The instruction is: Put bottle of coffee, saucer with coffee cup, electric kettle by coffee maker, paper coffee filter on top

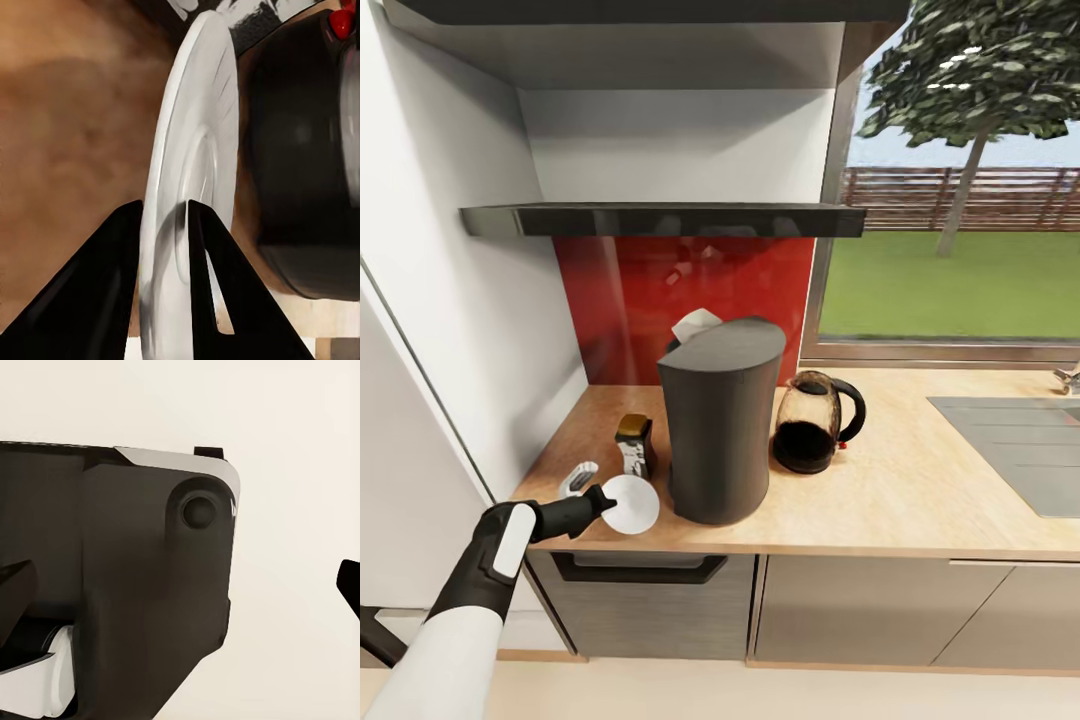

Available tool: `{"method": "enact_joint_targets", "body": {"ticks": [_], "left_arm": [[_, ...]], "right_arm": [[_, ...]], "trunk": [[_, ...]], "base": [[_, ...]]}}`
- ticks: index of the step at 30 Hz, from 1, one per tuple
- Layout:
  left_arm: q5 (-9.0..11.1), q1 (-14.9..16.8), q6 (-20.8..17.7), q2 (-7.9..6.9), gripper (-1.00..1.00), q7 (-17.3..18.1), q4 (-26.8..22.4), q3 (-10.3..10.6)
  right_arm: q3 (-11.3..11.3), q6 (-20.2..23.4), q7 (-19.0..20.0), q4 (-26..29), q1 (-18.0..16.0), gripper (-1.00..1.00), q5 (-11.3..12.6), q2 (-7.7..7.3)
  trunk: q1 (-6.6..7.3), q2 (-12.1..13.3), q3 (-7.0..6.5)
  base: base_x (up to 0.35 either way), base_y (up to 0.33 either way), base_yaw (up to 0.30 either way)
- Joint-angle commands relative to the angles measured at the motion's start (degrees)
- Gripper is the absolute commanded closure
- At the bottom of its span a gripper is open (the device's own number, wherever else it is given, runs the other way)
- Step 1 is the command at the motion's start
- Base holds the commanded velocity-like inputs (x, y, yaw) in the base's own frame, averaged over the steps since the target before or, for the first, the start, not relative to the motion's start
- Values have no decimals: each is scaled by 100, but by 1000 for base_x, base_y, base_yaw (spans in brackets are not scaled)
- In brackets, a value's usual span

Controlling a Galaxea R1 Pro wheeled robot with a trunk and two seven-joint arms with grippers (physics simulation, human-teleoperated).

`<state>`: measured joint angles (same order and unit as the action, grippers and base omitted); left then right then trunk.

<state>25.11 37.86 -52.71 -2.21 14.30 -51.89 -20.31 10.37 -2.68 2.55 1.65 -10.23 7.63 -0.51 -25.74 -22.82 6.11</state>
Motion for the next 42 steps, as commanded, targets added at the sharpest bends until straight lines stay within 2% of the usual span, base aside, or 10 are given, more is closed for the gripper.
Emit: {"method": "enact_joint_targets", "body": {"ticks": [1, 15, 16, 20, 26, 34, 37, 42], "left_arm": [[-29, 7, -29, 0, 100, 48, 25, -21], [-18, -5, -37, -17, 100, 51, 74, -26], [-20, -5, -36, -19, -100, 51, 74, -29], [-15, -6, -24, -23, -100, 54, 74, -47], [-15, -6, 22, -36, -100, 48, 67, -250], [-10, 24, 33, -95, -100, 47, -9, -299], [-11, 59, 33, -113, -100, 47, -38, -515], [-9, 126, 33, -226, -100, 47, -47, -684]], "right_arm": [[44, -22, 24, -6, -5, -100, 60, -2], [44, -22, 24, -6, -5, -100, 55, 6], [44, -22, 25, -6, -5, -100, 55, 7], [48, -22, 26, -6, -5, -100, 54, 6], [53, -22, 26, -6, -5, -100, 54, 6], [53, -22, 26, -6, -5, -100, 54, 7], [53, -22, 25, -6, -5, -100, 54, 7], [53, -22, 26, -6, -5, -100, 54, 8]], "trunk": [[-5, -12, 12], [-5, -12, 12], [-5, -12, 12], [-5, -12, 12], [-5, -12, 12], [-5, -12, 12], [-5, -12, 12], [-5, -12, 12]], "base": [[169, 0, 0], [25, 0, 0], [0, 0, 0], [0, 0, 0], [0, 0, 0], [0, 0, 0], [0, 0, 0], [0, 0, 0]]}}
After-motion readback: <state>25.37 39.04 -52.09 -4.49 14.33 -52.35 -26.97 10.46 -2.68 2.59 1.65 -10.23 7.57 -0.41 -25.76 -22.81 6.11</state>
